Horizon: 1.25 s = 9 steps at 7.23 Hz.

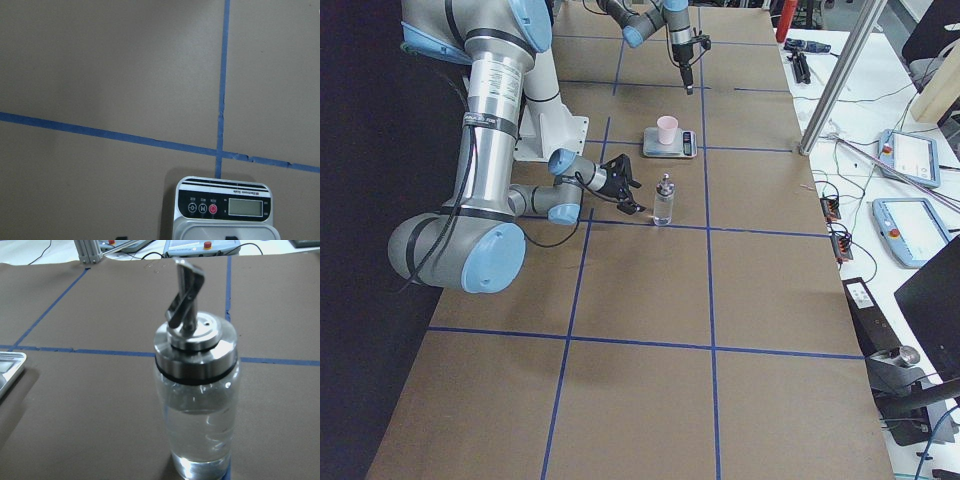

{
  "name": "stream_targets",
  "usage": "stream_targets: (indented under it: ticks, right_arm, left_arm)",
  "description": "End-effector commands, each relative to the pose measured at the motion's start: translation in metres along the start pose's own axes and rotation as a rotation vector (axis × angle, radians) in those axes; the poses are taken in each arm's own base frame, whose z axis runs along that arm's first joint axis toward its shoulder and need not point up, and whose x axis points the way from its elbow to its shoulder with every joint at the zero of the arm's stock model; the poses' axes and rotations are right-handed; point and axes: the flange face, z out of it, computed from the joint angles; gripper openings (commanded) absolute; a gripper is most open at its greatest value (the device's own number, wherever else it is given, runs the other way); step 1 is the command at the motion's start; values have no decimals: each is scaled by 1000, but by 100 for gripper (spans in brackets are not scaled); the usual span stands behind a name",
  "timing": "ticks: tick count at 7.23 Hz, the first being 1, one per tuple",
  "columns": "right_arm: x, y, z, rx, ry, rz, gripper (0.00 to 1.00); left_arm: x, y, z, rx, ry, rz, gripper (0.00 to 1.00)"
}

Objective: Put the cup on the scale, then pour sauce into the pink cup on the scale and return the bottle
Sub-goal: 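Release the cup and raise the left gripper while the right gripper reaches the bottle, then grasp the glass sauce bottle with the right gripper and lift it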

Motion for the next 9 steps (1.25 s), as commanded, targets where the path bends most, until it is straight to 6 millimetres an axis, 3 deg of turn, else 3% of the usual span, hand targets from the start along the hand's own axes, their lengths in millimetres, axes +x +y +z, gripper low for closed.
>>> stream_targets:
  ticks: [1,2,3,4,6,8,9]
  right_arm:
    - [15,11,12,72,72,51,97]
    - [10,12,16,74,67,65,97]
    - [-6,11,22,77,62,75,99]
    - [-7,14,27,77,68,81,100]
    - [4,18,42,85,101,70,100]
    - [-7,20,80,115,124,83,100]
    - [-5,19,87,121,135,77,100]
  left_arm:
    - [-26,-22,-4,29,-31,60,72]
    - [-65,-35,-12,45,-70,128,100]
    - [-88,-32,-16,43,-90,164,100]
    - [-107,-28,-10,29,-115,155,100]
    - [-110,-27,-8,20,-118,151,100]
    - [-111,-27,-8,21,-122,152,100]
    - [-110,-27,-9,22,-119,151,100]
